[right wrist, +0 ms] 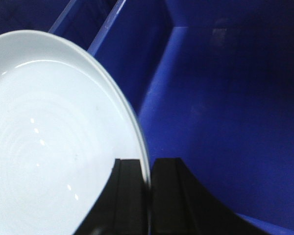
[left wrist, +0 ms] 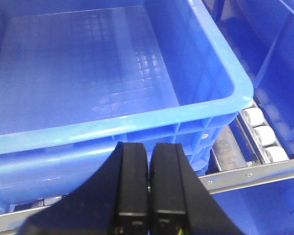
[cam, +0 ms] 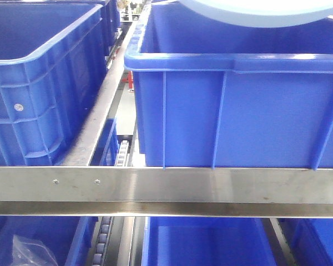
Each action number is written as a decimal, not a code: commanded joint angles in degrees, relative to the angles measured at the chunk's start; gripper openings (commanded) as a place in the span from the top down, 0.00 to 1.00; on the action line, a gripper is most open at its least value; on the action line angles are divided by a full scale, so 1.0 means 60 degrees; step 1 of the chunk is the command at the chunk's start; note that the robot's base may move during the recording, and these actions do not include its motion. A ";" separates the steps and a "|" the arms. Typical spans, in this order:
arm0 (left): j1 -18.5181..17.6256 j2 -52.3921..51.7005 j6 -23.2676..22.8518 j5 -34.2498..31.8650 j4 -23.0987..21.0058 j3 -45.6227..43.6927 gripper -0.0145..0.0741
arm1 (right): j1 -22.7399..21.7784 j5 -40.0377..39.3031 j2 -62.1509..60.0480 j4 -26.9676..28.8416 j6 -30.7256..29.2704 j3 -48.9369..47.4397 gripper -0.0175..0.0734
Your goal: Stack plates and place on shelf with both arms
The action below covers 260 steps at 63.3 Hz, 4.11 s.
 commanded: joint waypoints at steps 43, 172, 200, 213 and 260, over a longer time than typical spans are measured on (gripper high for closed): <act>0.0010 -0.0002 -0.0044 -0.0777 -0.0078 -0.0271 0.74 | -0.0766 -0.0152 0.1279 0.0244 -0.0015 -0.2014 0.75; 0.0010 -0.0002 -0.0044 -0.0777 -0.0078 -0.0271 0.74 | -0.1569 0.0889 0.6598 0.0109 -0.0504 -0.5213 0.27; 0.0010 -0.0002 -0.0044 -0.0777 -0.0078 -0.0271 0.74 | -0.1569 0.1250 0.3681 0.0109 -0.0934 -0.5122 0.75; 0.0010 -0.0002 -0.0044 -0.0777 -0.0078 -0.0271 0.74 | -0.1519 0.0733 0.1878 0.0127 -0.1194 -0.3188 0.75; 0.0010 -0.0023 -0.0044 -0.0773 -0.0078 -0.0271 0.74 | -0.1519 -0.2065 -0.5188 0.0127 -0.1194 0.3797 0.75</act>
